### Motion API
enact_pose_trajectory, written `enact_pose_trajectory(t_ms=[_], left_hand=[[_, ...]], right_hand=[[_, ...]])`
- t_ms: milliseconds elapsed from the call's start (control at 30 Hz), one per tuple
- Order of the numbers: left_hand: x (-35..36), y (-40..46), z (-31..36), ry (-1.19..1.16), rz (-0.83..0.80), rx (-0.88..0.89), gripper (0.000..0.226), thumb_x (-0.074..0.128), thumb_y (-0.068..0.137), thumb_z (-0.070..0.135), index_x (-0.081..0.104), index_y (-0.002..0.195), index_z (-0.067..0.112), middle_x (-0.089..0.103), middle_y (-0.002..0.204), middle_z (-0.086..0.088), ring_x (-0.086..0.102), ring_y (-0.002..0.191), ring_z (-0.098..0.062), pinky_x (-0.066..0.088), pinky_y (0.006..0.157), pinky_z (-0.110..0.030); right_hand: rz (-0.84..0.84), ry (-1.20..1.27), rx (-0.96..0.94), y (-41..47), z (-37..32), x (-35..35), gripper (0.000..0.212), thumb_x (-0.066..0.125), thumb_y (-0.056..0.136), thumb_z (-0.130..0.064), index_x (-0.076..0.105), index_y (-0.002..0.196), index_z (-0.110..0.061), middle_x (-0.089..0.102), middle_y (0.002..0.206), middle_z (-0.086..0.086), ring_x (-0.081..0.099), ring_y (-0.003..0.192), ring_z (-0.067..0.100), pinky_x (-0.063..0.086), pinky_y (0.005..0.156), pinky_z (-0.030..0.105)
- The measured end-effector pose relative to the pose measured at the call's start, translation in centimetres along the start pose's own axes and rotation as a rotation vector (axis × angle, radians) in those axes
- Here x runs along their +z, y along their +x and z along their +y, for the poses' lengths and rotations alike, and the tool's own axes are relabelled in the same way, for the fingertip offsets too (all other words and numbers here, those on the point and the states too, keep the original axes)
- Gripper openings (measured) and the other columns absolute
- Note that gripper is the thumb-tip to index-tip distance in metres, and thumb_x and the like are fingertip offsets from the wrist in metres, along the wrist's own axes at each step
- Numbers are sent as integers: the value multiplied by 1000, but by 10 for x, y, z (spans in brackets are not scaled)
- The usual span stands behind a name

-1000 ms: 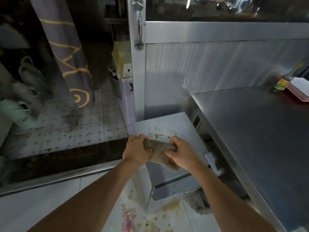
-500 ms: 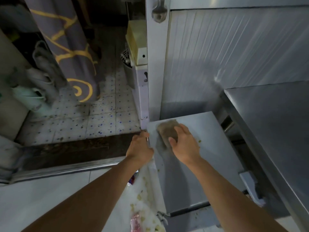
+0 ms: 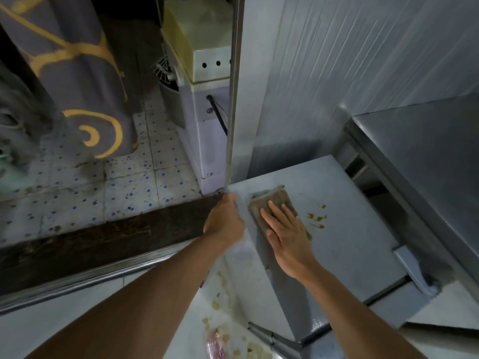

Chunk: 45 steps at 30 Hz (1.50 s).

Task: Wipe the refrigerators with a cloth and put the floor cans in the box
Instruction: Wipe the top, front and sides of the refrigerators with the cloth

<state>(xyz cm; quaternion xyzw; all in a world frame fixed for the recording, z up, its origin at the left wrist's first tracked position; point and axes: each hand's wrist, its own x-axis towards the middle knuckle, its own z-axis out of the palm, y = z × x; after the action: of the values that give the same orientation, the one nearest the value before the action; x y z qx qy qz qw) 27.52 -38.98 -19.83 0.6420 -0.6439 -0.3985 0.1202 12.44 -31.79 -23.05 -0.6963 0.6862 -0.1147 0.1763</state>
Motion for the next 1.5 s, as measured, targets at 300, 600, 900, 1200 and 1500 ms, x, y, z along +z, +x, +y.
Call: enact_pose_trajectory(t_ms=[300,600,900,1200,1500], left_hand=[[-3,8,-14,-176,39,11,51,56,85,3,44,133,15,51,131,-3,55,113,-22,39,80,-21],[3,3,-12,-401,111,-171,51,59,82,0,35,126,12,59,116,-18,62,103,-33,51,92,-44],[0,7,-7,-343,177,-184,49,54,85,-2,35,128,12,56,121,-14,58,106,-28,49,94,-37],[11,15,8,-309,243,-189,57,54,86,11,28,137,15,48,134,-12,49,120,-29,42,102,-37],[49,40,41,-19,178,-228,72,44,88,10,7,148,25,-2,158,-1,19,140,-31,26,110,-51]], right_hand=[[21,-73,-137,50,-18,4,48,42,97,-23,34,145,-25,22,156,-3,13,144,32,17,117,48],[-15,-100,-203,67,-32,7,49,49,93,-29,39,141,-32,26,153,0,13,143,32,15,117,51],[39,-115,-252,57,-31,11,33,52,89,-30,59,121,-34,38,145,-2,25,138,31,27,112,50],[47,-128,-232,75,-20,13,58,13,90,-48,38,140,-37,25,155,-5,14,145,26,14,118,44],[89,-251,-22,118,80,-32,49,39,94,-31,34,143,-28,22,155,1,17,143,28,21,113,42]])
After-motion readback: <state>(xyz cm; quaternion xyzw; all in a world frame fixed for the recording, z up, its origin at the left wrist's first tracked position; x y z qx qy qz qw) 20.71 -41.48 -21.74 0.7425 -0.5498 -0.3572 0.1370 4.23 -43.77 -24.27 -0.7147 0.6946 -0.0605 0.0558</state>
